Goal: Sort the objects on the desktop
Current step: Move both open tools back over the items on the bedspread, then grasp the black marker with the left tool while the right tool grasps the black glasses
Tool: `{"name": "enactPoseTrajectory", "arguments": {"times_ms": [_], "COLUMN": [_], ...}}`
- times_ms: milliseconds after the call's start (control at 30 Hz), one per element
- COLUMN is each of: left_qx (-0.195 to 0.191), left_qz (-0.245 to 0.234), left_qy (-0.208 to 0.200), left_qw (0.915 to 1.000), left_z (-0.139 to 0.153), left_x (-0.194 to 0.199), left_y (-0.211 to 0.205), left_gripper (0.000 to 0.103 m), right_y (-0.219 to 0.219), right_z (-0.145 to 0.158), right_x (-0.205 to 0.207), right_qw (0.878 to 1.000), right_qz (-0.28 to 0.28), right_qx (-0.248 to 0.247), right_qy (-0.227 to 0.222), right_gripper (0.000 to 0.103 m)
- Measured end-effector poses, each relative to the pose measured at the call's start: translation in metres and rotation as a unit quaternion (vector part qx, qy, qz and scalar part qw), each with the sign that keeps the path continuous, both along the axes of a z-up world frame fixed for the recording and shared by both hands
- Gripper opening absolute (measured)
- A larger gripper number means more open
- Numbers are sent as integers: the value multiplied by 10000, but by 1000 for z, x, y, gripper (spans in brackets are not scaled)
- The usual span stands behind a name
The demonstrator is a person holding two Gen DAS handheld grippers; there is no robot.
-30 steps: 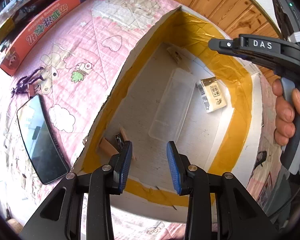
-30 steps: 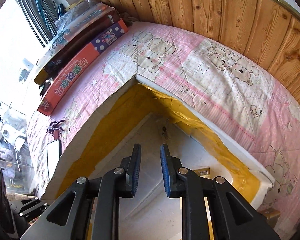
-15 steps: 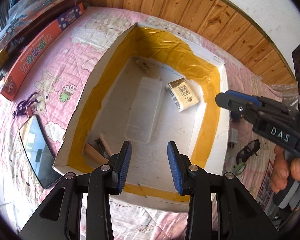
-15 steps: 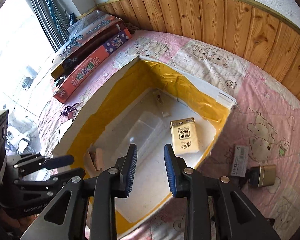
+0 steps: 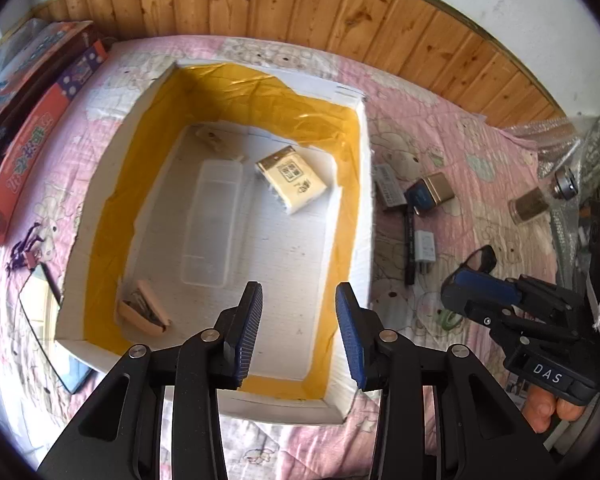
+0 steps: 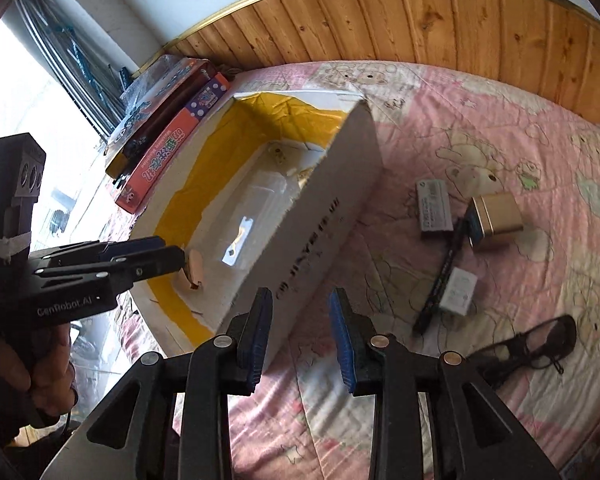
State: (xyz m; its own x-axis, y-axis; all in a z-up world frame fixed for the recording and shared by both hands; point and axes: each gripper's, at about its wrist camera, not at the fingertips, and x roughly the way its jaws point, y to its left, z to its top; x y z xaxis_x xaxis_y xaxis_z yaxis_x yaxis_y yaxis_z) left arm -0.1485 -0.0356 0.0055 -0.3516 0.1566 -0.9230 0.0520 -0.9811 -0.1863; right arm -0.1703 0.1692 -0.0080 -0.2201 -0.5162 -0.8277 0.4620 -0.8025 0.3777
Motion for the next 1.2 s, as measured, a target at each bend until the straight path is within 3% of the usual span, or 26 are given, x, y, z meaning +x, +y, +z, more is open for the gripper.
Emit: {"name": "enactPoseTrajectory", "arguments": {"times_ms": [200,400,467,533,633,833,1033,1133,1200], "left_qx": [119,331,316,256,299,338,449,545,438], "left_qz": [-559,-1193,-1349,-1418,-1388,-969,-713,-665,-717], "left_qy": [-112,-358,-450,-543,-658,-914,-1141,-1079,-1135], "left_qw": [9983,9917,9893,9881,9877,9905,9899,9904,9900], "left_z": [-7,-24,-34,-45,-64,-104,-134,-139,-144], "left_x": [-11,-28,-36,-45,-64,-105,-130,-142,-147], "left_y": [46,100,119,132,147,151,148,147,152], "left_gripper": [41,44,45,45,45,45,43,42,42], "right_y": [68,130,147,160,172,182,190,199,197], "right_z": [-19,-40,-48,-54,-64,-97,-125,-134,-133], "right_x": [16,21,18,14,6,-17,-33,-37,-42], "right_qw": [9960,9821,9753,9666,9564,9360,9239,9229,9313], "right_qz": [-826,-1755,-2040,-2353,-2665,-3127,-3366,-3402,-3248], "right_qx": [-99,-149,-222,-354,-500,-525,-348,-355,-188], "right_qy": [-312,-670,-816,-951,-1082,-1527,-1786,-1770,-1639], "right_gripper": [32,32,36,47,52,52,52,49,46]}}
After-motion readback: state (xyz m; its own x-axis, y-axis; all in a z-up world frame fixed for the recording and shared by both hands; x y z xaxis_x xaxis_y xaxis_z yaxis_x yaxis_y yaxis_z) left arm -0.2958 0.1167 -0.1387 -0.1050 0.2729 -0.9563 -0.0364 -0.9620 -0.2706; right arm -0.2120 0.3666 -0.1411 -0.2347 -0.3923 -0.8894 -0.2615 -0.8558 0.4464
